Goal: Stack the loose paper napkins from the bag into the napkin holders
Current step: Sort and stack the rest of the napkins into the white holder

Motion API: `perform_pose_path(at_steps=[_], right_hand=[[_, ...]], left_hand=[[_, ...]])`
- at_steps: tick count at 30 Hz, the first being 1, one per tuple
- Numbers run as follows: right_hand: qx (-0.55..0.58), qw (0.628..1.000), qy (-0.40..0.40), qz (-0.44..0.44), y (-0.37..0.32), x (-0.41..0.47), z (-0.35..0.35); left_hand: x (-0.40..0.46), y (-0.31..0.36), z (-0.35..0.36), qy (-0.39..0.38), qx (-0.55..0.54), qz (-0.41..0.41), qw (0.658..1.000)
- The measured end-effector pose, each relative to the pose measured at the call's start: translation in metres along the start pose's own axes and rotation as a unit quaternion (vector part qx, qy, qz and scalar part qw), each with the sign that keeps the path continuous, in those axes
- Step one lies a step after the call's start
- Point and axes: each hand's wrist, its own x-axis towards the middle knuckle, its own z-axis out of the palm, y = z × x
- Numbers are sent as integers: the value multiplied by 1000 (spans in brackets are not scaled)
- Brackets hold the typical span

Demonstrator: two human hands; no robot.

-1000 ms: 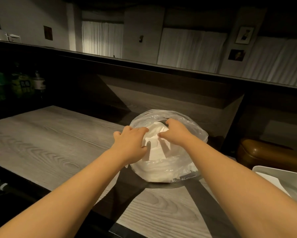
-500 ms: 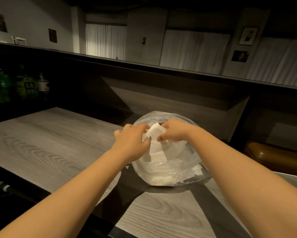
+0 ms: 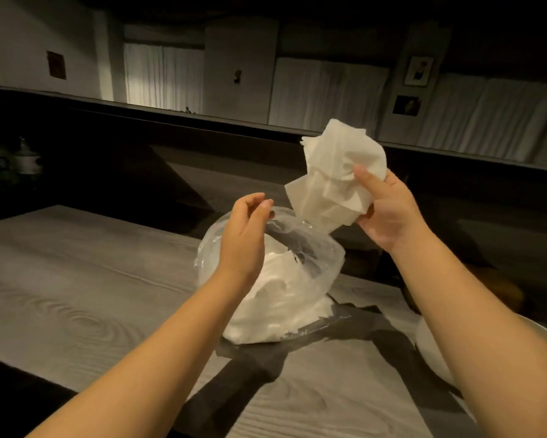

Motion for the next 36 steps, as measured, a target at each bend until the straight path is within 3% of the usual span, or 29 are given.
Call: perform_pose_path(at_steps=[3, 6, 7, 11, 15, 19, 23, 27, 32, 34, 36], right_hand=[[91, 995, 36, 36, 3, -23, -23], [51, 994, 71, 69, 18, -49, -48], [21, 993, 88, 79, 25, -58, -55], [-160, 969, 131, 132, 52, -82, -81], [-269, 943, 93, 171, 80, -93, -95], [-246, 946, 46, 207, 98, -102, -102], [-179, 951, 35, 249, 101, -106, -114], [-180, 954, 33, 236, 103, -105, -116], [-150, 960, 73, 224, 102, -106, -114], [-143, 956, 56, 250, 100, -107, -114], [-208, 936, 9, 283, 95, -109, -115]], left_hand=[[-18, -1, 43, -89, -217, -167, 958], [-32, -11, 68, -142, -299, -292, 897], [-34, -15, 72, -148, -303, -323, 884], [-50, -39, 85, -164, -175, -366, 899], [-61, -65, 89, -177, -50, -320, 929], [-62, -79, 89, -162, 7, -292, 943], [-58, -85, 88, -118, -85, -266, 953], [-57, -89, 92, -84, -97, -248, 960], [-55, -89, 93, -37, -187, -268, 944], [-54, -90, 92, -28, -206, -268, 941], [-54, -90, 92, -18, -201, -251, 947]])
